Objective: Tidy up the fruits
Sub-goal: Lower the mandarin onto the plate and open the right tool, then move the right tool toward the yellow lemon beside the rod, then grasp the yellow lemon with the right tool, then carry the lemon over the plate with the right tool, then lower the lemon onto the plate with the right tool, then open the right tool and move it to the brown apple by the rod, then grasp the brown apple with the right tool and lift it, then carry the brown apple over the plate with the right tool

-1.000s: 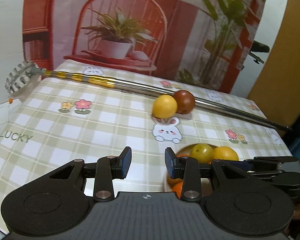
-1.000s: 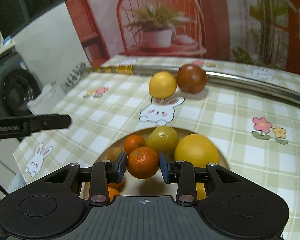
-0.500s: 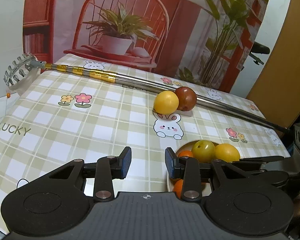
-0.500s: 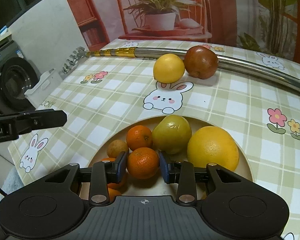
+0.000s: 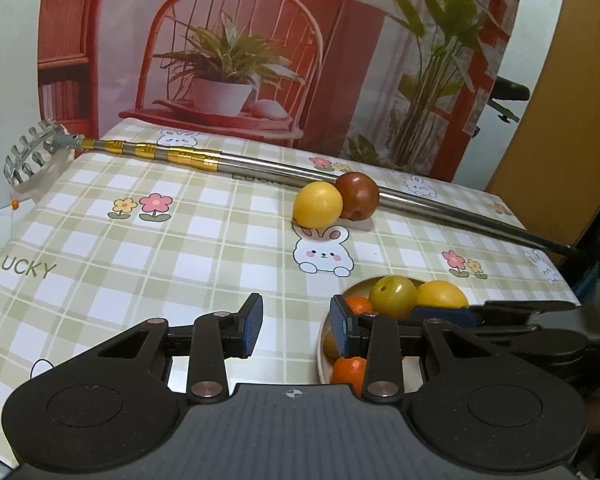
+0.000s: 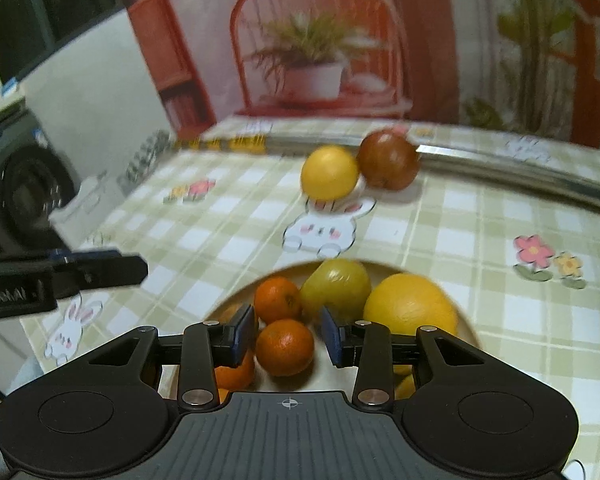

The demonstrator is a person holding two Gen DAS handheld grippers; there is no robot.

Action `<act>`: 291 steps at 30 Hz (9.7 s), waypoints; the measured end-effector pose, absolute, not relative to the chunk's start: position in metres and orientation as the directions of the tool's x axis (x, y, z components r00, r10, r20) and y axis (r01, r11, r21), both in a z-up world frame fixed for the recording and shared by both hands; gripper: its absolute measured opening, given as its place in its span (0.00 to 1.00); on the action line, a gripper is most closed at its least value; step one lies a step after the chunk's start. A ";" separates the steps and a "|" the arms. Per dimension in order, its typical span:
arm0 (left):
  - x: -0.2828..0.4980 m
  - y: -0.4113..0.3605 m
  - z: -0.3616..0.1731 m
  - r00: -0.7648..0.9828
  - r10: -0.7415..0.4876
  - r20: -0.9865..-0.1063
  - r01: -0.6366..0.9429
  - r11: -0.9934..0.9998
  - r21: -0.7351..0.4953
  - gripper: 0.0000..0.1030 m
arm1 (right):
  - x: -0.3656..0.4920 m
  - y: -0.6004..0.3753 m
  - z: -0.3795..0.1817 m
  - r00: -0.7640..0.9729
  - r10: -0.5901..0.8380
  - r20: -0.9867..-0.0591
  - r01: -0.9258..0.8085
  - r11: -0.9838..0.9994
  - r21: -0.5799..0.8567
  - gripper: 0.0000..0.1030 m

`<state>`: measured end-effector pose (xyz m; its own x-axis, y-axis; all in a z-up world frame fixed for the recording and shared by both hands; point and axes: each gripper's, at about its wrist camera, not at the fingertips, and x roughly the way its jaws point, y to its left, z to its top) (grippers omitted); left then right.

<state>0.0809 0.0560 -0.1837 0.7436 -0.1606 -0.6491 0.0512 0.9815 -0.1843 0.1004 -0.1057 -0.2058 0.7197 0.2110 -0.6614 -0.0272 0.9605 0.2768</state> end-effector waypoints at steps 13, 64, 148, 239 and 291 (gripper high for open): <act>0.063 0.039 -0.178 0.749 -0.222 -0.624 0.109 0.971 -0.215 0.38 | 0.047 -0.127 -0.192 0.817 0.111 -0.566 0.060 0.960 0.275 0.38; 0.200 0.085 -0.180 0.709 -0.156 -0.688 0.045 0.983 -0.176 0.50 | 0.223 -0.168 -0.178 0.777 0.207 -0.595 -0.224 0.974 0.046 0.43; 0.120 0.060 -0.197 0.680 -0.220 -0.699 0.077 0.970 -0.230 0.50 | 0.072 -0.120 -0.201 0.729 0.266 -0.631 -0.153 0.962 0.228 0.54; 0.148 0.089 -0.198 0.719 -0.092 -0.689 -0.042 0.984 -0.176 0.64 | 0.265 -0.203 -0.236 0.712 0.253 -0.656 -0.007 0.935 0.354 0.57; 0.110 0.057 -0.181 0.724 -0.168 -0.669 0.046 0.979 -0.197 0.64 | 0.112 -0.175 -0.173 0.774 0.303 -0.556 -0.148 0.940 0.307 0.60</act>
<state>0.1100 0.0568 -0.1805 0.7240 -0.1683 -0.6689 0.0461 0.9794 -0.1966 0.1118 -0.1747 -0.1735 0.7737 0.3032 -0.5563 -0.1479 0.9402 0.3068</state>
